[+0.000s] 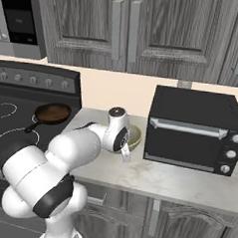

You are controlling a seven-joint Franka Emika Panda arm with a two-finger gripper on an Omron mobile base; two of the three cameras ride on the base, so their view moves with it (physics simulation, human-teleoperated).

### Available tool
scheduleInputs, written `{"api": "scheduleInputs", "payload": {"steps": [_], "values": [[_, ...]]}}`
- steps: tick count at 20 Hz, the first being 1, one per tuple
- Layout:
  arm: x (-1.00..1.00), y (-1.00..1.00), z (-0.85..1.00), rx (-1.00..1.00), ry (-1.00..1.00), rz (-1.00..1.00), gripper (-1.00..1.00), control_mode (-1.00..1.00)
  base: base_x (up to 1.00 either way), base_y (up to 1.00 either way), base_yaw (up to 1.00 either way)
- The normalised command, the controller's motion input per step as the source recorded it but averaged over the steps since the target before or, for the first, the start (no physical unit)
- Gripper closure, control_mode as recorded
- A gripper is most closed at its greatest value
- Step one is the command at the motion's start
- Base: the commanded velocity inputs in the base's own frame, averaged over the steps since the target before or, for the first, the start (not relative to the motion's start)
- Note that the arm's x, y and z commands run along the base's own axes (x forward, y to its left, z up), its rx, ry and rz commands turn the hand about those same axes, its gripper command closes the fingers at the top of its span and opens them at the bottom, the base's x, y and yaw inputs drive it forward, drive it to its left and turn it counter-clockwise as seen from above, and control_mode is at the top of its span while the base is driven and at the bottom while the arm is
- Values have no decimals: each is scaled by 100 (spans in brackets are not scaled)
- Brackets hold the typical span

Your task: Place the fish on the plate and place the avocado on the same plate.

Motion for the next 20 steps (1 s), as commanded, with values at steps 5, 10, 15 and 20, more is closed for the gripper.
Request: {"api": "scheduleInputs", "payload": {"steps": [5,10,15,20], "values": [[-10,28,37,-1,-6,-11,100,-100,0,0,0],[-1,10,31,-7,-1,-13,100,-100,0,0,0],[0,5,25,-25,0,-6,100,-100,0,0,0],[0,6,19,-32,0,0,100,-100,0,0,0]]}}
